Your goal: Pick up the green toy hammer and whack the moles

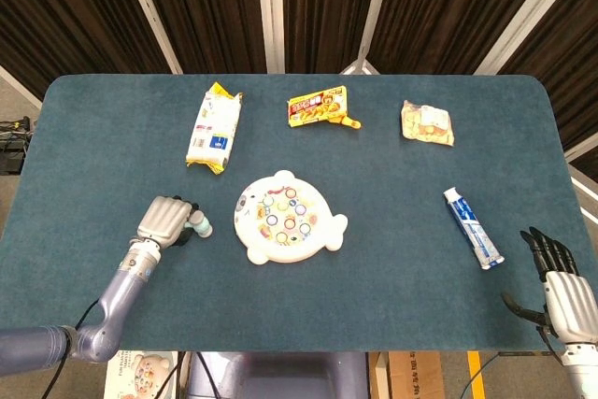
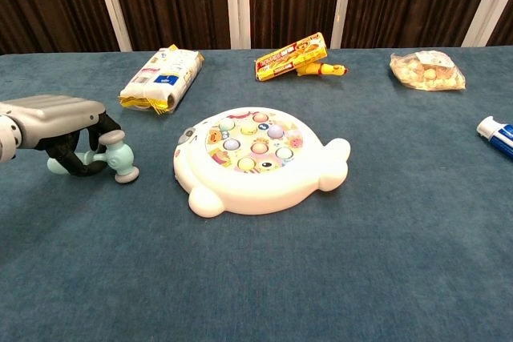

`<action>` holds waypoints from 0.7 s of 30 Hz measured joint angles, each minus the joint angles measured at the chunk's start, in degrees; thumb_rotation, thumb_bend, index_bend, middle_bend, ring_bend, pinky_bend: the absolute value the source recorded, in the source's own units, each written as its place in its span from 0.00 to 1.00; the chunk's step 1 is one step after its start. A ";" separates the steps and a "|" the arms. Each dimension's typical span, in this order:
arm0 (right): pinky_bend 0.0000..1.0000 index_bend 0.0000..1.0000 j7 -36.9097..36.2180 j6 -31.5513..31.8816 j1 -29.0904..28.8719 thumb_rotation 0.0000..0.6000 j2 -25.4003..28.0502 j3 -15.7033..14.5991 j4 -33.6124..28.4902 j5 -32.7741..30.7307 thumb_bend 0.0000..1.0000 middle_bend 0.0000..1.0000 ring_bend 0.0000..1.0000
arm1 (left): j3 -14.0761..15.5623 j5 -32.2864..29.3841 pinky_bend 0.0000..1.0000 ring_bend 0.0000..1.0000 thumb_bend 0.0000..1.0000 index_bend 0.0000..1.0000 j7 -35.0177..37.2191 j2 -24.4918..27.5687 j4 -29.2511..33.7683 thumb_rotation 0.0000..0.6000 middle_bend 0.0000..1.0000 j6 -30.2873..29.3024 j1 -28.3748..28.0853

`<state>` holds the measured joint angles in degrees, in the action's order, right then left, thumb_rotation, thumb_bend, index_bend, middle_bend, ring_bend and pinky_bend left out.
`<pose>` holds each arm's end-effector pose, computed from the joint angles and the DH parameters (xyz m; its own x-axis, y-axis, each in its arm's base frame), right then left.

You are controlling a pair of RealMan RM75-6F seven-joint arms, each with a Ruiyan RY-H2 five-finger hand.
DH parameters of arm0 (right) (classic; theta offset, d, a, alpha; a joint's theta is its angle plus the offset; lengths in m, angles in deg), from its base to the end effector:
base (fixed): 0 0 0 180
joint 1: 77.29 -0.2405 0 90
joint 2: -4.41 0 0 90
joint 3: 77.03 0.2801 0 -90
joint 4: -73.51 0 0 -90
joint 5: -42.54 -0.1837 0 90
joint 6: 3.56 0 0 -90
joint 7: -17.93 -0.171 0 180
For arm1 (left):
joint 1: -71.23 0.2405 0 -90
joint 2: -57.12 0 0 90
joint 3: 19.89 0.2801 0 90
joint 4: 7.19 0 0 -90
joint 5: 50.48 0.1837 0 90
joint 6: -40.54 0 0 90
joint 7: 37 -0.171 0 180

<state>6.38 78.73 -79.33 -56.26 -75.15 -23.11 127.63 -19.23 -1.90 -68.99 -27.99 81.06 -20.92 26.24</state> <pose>-0.3281 -0.1873 0.1976 0.1848 -0.0764 0.9798 -0.9796 0.0656 0.1899 -0.2115 0.3664 0.0110 0.6198 0.3176 0.7176 0.7846 -0.2673 -0.5594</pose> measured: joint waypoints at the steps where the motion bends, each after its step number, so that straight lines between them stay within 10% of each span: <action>1: 0.00 0.00 0.01 0.01 0.01 1.00 0.01 -0.01 -0.03 0.00 0.25 0.00 0.00 | -0.02 -0.24 0.46 0.36 0.52 0.53 -0.25 -0.03 -0.05 1.00 0.47 0.12 0.05; 21: 0.00 0.00 0.27 0.34 0.12 1.00 0.08 -0.24 -0.40 0.59 0.25 0.00 0.00 | -1.15 -0.82 0.44 0.35 0.21 0.47 -3.16 0.52 1.17 1.00 0.45 -0.25 1.40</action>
<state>6.65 79.07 -79.21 -56.18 -75.38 -23.51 128.22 -20.38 -2.73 -72.15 -27.47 82.24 -21.17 27.64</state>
